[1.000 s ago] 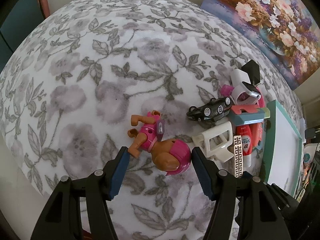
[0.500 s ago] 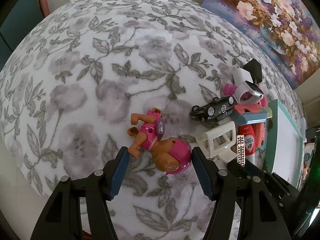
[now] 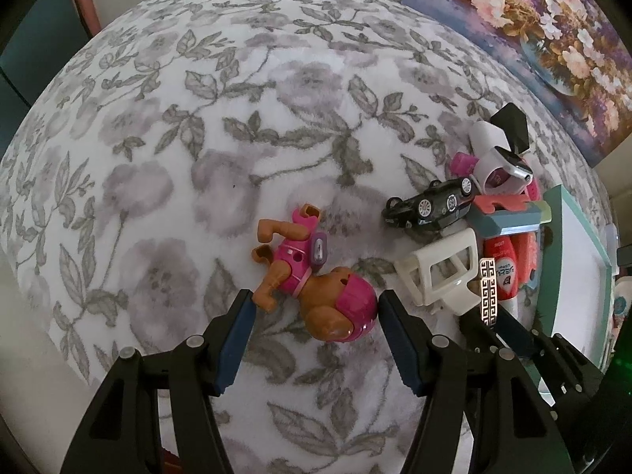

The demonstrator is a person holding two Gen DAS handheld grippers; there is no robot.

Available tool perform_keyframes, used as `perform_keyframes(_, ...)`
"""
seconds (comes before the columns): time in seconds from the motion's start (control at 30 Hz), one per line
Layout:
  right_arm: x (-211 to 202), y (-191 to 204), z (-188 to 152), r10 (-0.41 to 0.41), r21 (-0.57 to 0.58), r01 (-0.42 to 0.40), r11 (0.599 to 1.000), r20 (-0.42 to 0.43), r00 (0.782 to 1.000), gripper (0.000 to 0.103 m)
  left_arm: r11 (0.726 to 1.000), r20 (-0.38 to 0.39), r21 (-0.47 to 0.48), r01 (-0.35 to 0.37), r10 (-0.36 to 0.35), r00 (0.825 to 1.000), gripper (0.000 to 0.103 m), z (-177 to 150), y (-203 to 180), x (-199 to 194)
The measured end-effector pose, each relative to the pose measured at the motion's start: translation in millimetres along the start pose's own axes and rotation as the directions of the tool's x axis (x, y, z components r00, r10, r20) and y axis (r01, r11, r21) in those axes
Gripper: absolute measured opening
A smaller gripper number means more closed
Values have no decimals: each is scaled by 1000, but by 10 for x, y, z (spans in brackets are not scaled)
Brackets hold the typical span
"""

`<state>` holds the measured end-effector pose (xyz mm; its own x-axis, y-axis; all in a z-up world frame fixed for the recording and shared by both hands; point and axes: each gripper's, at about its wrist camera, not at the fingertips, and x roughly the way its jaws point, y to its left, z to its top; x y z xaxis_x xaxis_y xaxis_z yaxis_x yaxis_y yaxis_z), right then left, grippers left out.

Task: Organize rigid objects
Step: 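Close the left gripper on the toy figure while the right gripper grasps the black-and-gold block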

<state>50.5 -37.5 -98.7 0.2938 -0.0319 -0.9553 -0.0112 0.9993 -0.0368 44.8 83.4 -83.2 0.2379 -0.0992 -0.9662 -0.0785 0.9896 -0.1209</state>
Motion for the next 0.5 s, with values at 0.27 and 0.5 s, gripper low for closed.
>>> perform_keyframes(0.27,-51,-25,-106,2,-12,-2,1000,10,1000,28,1000,-7,-28,-9,9,1000,66,7,0,13)
perform_keyframes(0.5,-146,-94,-199,32,-5,-32,999,11,999,22,997,7,-62,-42,42,999,66,1,13,-61)
